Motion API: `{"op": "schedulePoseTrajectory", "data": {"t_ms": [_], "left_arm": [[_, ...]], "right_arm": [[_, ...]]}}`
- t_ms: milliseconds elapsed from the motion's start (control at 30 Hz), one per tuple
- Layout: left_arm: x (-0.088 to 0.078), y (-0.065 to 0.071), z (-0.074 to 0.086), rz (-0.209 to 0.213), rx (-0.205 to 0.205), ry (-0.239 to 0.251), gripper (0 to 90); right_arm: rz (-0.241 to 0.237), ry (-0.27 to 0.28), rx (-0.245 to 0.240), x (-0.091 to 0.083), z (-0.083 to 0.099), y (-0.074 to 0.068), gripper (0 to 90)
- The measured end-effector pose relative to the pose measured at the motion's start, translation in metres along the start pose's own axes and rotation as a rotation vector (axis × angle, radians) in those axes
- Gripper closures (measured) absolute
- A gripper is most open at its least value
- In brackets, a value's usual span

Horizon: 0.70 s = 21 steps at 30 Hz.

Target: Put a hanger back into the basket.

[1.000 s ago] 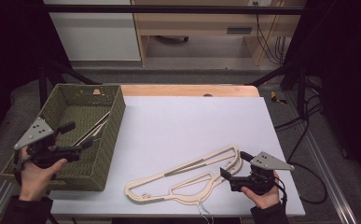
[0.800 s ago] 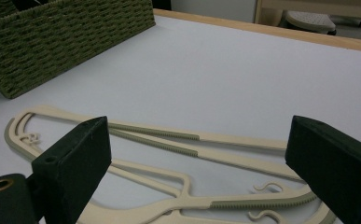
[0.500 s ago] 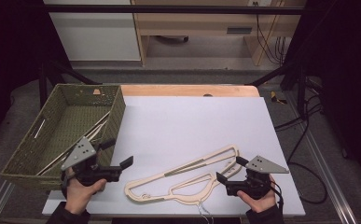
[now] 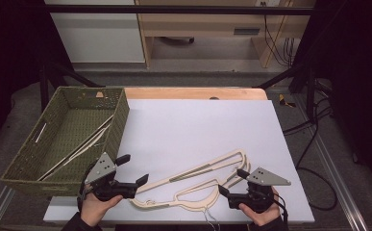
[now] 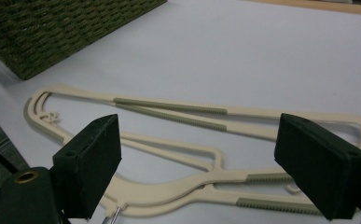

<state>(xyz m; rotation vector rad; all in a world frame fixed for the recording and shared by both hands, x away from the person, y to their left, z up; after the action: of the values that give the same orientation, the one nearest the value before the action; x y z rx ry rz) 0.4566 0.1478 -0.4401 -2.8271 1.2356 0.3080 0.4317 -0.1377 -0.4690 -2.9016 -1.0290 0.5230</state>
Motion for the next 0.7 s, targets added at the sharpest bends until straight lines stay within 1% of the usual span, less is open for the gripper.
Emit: {"op": "schedulePoseTrajectory", "data": {"t_ms": [67,100,133,200,233,267,333,400,533,667,700], "left_arm": [[0.002,0.0,0.004,0.001,0.005,-0.015,7.3],[0.003,0.0,0.005,-0.002,0.002,-0.016,7.2],[0.003,0.0,0.006,0.0,0.003,-0.021,7.3],[0.004,0.0,0.008,-0.001,0.006,-0.025,7.2],[0.004,0.0,0.008,0.001,0.007,-0.031,7.3],[0.004,0.0,0.009,-0.001,0.002,-0.029,7.2],[0.004,-0.002,0.01,-0.002,0.005,-0.033,7.3],[0.005,-0.002,0.011,-0.004,-0.002,-0.029,7.3],[0.004,-0.001,0.012,0.003,0.0,-0.031,7.3],[0.004,-0.001,0.012,0.003,0.0,-0.032,7.2],[0.004,-0.001,0.013,0.004,0.0,-0.034,7.3]], "right_arm": [[-0.01,-0.014,0.002,0.0,0.005,-0.004,17.7],[-0.016,-0.021,0.001,0.0,0.008,-0.006,18.8],[-0.028,-0.031,0.007,0.0,0.011,-0.009,19.5],[-0.035,-0.053,0.014,0.001,0.019,-0.012,21.6],[-0.039,-0.062,0.025,0.002,0.023,-0.014,22.6],[-0.049,-0.075,0.029,0.002,0.027,-0.016,23.7],[-0.052,-0.091,0.035,0.004,0.034,-0.019,26.3],[-0.06,-0.101,0.038,0.005,0.038,-0.022,28.4],[-0.075,-0.124,0.046,0.006,0.048,-0.029,32.6],[-0.083,-0.145,0.042,0.005,0.054,-0.035,39.1],[-0.081,-0.147,0.05,0.005,0.055,-0.036,41.0]]}}
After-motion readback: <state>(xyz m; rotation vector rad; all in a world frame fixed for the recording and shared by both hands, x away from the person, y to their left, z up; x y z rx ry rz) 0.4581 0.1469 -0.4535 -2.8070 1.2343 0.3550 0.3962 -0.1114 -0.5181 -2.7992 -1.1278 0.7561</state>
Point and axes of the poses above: each handheld gripper's, and its own axes: x roughly forward along the jaws, z roughly out of its underside, y roughly to its right, the point moved 10 cm from there along x, roughly forward along the jaws, and after that the axes turned 10 degrees about y, right-handed, at the moved point
